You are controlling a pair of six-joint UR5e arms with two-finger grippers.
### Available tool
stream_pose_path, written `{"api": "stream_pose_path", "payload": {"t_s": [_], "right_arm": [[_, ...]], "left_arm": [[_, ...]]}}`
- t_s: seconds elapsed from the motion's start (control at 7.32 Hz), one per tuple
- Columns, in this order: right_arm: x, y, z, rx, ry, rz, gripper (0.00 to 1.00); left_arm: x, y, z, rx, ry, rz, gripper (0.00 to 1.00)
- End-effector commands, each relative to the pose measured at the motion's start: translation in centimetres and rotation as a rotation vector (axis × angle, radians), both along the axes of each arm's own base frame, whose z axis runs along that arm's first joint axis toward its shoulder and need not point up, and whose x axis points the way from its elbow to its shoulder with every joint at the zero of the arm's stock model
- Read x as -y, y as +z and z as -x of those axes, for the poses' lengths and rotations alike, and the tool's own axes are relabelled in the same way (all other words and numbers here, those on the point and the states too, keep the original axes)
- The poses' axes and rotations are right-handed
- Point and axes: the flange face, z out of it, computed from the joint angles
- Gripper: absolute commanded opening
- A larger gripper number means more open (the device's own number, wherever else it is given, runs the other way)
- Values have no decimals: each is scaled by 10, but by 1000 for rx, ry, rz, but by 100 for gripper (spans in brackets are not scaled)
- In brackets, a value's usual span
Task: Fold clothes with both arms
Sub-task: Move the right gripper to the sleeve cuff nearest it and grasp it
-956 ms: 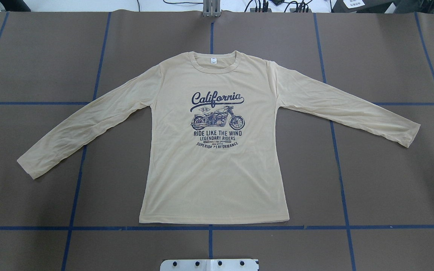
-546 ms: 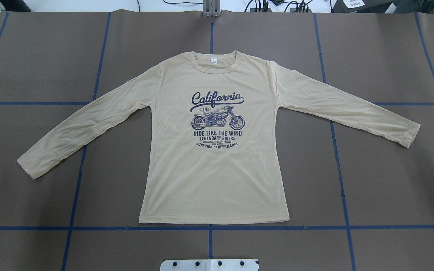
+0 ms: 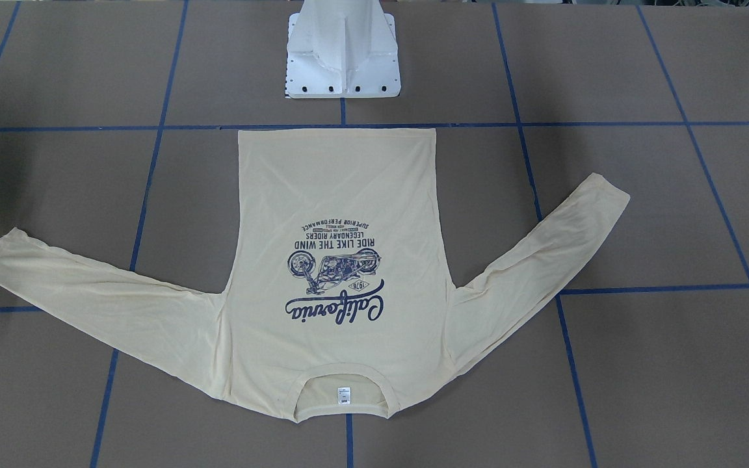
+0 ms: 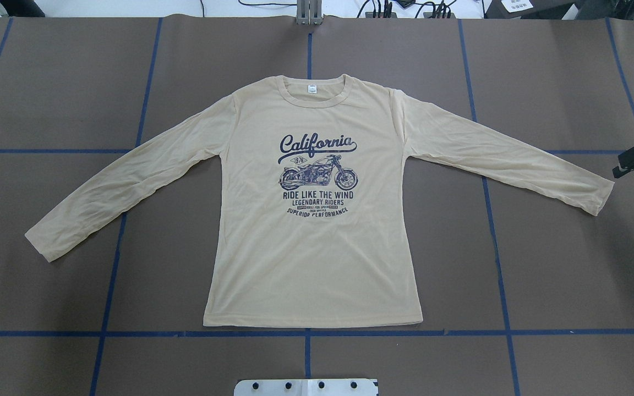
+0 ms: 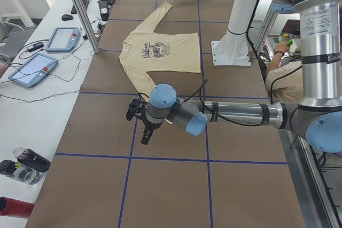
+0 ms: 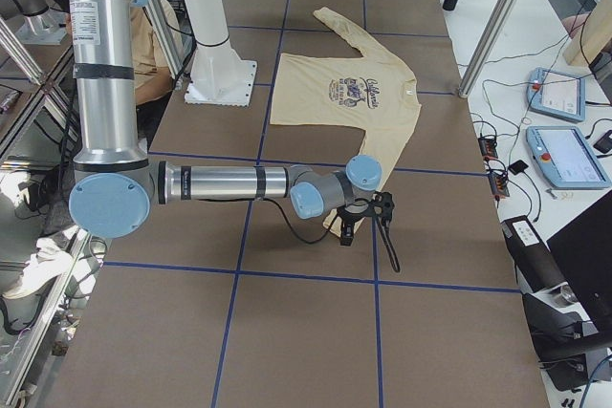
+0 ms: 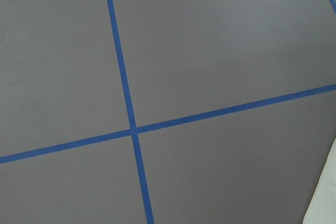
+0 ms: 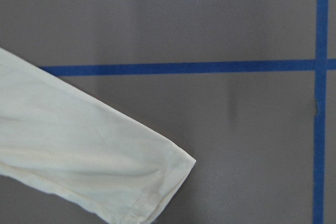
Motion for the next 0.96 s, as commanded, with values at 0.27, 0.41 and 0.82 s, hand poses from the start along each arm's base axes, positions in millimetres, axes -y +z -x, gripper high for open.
{"api": "stream_pose_path", "payload": {"t_s": [0.27,0.41,0.82], "right_arm": [[4,11,31,-52,45,29,86],[8,20,36,-80,46,32,85],[13,23,39,-86,45,38,73]], "left_arm": [[0,1,0,5,-2,-2,100],[0,0,0,5,-2,-5,100],[0,-2,0,3,-1,-8,100]]}}
